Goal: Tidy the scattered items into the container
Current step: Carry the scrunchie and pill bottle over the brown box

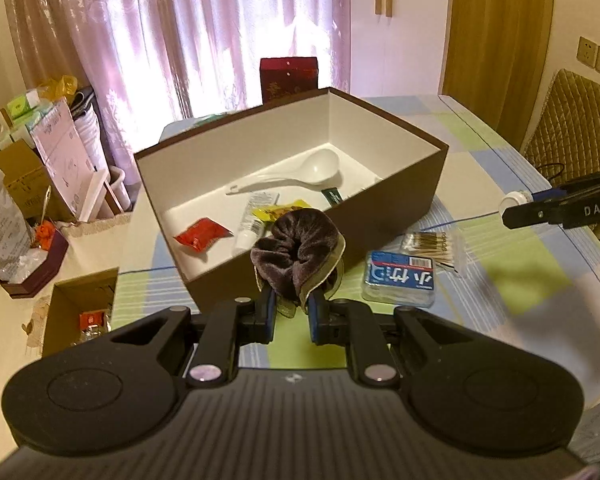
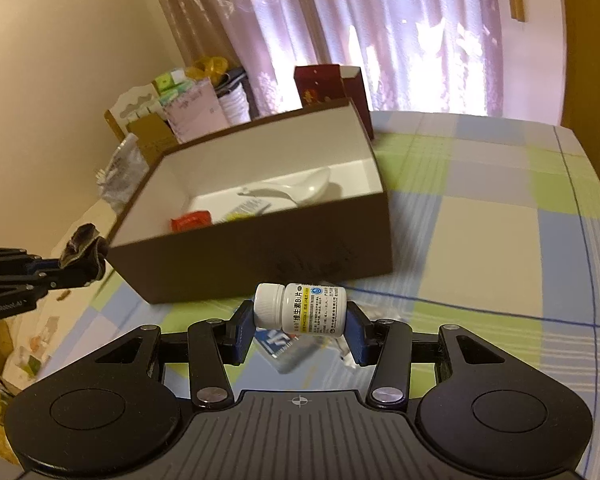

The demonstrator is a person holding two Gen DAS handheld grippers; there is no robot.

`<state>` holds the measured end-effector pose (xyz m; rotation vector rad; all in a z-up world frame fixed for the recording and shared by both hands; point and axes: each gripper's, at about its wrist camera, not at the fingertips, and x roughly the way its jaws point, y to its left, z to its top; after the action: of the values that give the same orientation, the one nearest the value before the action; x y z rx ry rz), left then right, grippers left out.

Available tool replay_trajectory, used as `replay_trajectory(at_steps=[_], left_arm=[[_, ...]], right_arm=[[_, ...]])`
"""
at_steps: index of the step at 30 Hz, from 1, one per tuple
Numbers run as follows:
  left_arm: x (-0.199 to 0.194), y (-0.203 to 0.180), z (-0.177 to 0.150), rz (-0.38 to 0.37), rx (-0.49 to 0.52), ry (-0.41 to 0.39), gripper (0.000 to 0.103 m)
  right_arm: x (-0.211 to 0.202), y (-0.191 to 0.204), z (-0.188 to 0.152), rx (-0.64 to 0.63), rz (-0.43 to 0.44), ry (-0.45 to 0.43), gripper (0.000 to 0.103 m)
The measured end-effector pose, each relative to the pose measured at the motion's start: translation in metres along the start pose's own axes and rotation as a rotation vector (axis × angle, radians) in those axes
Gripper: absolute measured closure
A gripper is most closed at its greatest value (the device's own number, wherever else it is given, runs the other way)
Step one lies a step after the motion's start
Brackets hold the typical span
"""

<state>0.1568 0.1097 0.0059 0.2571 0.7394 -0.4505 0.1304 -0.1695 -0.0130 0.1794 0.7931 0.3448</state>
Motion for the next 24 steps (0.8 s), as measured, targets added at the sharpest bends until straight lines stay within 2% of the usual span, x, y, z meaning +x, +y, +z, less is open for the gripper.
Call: replay_trajectory(at_steps=[10,20,24], left_arm=[[-0.004,0.02,0.018,0.022,0.038,-0.042,0.091],[0.011,0.04,0.034,0.027,0.096,-0.032,0.091],[0.018,0.051,0.04,0.004,0.145,-0.027,0.09]], right_arm=[[0.005,0.012,0.03,-0.005,0.048,-0.037,0.054],[0.02,0.024,0.057,-0.034,0.059,-0.058,0.054],[0.03,0.025,0.071,-0.044,0.064,-0.057,0.054]])
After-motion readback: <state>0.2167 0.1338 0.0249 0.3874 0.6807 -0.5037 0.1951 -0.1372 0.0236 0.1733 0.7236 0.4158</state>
